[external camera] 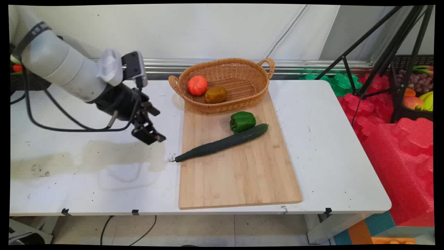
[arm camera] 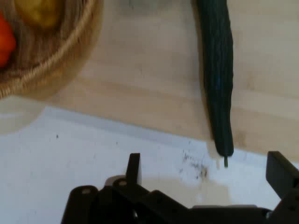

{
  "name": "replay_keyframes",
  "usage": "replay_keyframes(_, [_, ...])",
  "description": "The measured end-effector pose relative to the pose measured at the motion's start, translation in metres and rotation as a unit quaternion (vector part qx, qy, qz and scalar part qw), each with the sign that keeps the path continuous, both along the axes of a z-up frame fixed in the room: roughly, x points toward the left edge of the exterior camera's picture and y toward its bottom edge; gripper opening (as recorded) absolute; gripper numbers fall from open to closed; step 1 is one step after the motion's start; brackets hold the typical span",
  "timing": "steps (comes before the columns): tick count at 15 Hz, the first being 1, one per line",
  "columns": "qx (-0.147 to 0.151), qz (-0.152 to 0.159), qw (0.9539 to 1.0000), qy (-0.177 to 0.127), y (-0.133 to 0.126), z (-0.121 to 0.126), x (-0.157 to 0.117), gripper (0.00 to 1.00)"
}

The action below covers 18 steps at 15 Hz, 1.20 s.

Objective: Pick up the cucumber from the cutting board

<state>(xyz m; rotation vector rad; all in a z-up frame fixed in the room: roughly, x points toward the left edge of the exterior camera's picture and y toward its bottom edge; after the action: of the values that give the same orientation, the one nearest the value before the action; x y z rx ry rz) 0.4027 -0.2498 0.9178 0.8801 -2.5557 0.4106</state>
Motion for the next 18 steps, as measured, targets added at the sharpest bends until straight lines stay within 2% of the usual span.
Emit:
replay_keyframes(4, [-0.010, -0.005, 0.9999, 0.006, -0.015, 0.000, -0.019, 1.00])
replay_keyframes(7, [-0.009, -0.010, 0.9999, 0.010, -0.027, -0.010, -0.036, 1.00])
replay_keyframes(12, [0.001, -0.024, 0.9996, 0.012, -0.048, -0.042, -0.068, 1.00])
replay_keyframes(18, [0.014, -0.027, 0.9995, 0.009, -0.066, -0.077, -0.094, 1.00])
